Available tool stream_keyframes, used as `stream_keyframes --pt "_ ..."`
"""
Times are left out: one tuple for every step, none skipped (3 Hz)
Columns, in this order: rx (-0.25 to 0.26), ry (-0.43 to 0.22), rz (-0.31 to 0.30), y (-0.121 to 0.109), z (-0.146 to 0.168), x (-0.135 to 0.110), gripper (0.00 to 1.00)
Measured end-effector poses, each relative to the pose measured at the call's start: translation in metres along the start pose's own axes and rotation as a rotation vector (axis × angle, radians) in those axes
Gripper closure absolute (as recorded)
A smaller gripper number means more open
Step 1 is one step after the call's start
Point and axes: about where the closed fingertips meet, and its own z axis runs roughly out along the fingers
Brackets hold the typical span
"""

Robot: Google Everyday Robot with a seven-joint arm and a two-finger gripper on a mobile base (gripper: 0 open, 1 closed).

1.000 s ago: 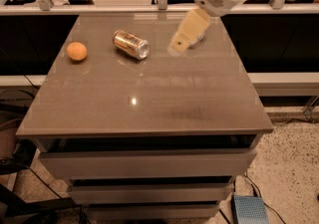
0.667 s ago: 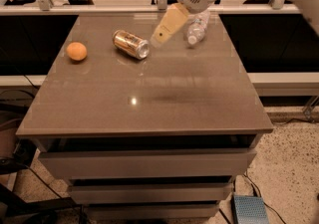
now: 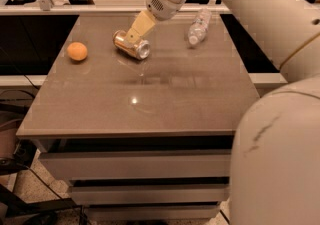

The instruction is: Place orange can upright

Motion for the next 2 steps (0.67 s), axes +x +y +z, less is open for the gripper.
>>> stream_keyframes --pt "-0.015 0.026 -0.004 0.006 0.033 -0.018 0.00" --pt "-0.013 0.067 -0.035 0.009 0.059 -0.033 0.00"
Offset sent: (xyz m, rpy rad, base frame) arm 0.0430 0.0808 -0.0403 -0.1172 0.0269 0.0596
